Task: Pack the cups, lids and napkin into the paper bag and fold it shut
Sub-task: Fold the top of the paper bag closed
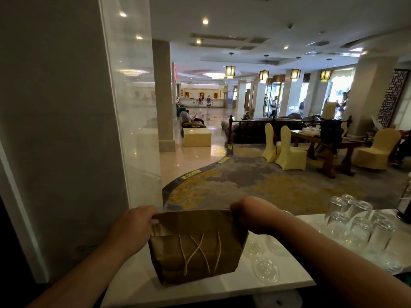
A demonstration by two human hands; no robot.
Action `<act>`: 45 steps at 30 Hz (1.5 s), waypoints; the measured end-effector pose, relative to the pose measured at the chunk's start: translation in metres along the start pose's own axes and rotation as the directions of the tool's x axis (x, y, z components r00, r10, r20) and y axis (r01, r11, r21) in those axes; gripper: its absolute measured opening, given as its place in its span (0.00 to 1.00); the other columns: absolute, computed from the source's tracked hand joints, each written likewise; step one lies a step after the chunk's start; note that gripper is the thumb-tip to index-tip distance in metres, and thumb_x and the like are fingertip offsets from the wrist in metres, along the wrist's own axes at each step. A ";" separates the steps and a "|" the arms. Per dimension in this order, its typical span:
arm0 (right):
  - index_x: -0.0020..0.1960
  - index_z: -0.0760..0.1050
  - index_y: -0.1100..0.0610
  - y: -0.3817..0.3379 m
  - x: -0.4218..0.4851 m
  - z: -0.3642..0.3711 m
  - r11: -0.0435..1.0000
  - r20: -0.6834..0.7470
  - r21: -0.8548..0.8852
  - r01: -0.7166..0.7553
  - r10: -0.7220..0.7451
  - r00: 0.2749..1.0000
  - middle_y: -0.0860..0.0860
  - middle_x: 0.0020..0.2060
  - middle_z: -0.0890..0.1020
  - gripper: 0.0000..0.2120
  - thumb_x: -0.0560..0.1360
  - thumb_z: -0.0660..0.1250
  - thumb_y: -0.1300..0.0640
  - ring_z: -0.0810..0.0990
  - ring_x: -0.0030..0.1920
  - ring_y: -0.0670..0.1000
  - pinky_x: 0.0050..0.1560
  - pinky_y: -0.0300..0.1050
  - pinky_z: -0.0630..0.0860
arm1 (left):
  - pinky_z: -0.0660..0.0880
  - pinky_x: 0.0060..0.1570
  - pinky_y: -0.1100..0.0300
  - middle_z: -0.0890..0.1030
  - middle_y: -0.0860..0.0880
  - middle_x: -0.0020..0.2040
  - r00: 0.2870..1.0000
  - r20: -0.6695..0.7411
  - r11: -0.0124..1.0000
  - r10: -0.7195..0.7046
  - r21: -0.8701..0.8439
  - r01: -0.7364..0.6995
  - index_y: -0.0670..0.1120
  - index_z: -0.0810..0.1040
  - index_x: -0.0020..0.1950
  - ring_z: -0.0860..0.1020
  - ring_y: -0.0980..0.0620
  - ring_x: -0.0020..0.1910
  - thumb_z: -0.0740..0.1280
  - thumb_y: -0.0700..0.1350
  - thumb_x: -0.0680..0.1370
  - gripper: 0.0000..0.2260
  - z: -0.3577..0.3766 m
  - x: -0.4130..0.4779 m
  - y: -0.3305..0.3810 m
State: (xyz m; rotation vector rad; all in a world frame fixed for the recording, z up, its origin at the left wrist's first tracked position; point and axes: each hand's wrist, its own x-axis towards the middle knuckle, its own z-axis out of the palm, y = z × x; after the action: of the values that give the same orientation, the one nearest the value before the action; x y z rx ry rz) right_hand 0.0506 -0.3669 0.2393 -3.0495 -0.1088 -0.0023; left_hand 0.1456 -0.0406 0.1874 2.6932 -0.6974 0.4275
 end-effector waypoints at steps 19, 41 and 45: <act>0.53 0.80 0.50 0.015 0.064 0.019 0.998 0.037 0.064 -0.027 0.024 0.999 0.49 0.44 0.82 0.07 0.78 0.64 0.55 0.81 0.47 0.50 0.52 0.52 0.81 | 0.67 0.33 0.59 0.72 0.57 0.37 0.999 0.039 0.998 -0.011 0.061 0.009 0.58 0.66 0.38 0.73 0.58 0.35 0.66 0.49 0.82 0.15 0.027 0.051 -0.026; 0.43 0.75 0.45 0.028 0.100 0.051 0.996 0.098 0.074 -0.039 0.032 0.995 0.47 0.40 0.80 0.06 0.78 0.65 0.53 0.80 0.43 0.49 0.46 0.47 0.80 | 0.70 0.37 0.57 0.76 0.54 0.42 0.994 0.103 0.999 -0.037 0.042 0.033 0.56 0.72 0.44 0.75 0.53 0.40 0.65 0.47 0.83 0.08 0.061 0.069 -0.036; 0.43 0.73 0.45 0.027 0.100 0.057 0.997 0.100 0.074 -0.025 0.017 0.995 0.46 0.40 0.78 0.07 0.79 0.65 0.55 0.78 0.42 0.47 0.44 0.43 0.76 | 0.66 0.36 0.58 0.75 0.55 0.41 0.995 0.097 0.999 -0.039 0.037 0.035 0.57 0.70 0.43 0.73 0.55 0.38 0.66 0.48 0.82 0.10 0.066 0.067 -0.039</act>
State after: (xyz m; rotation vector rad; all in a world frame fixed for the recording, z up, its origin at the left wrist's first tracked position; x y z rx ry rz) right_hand 0.1523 -0.3810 0.1805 -2.9745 -0.0818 0.1518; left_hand 0.2348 -0.0615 0.1427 2.7713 -0.6714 0.3036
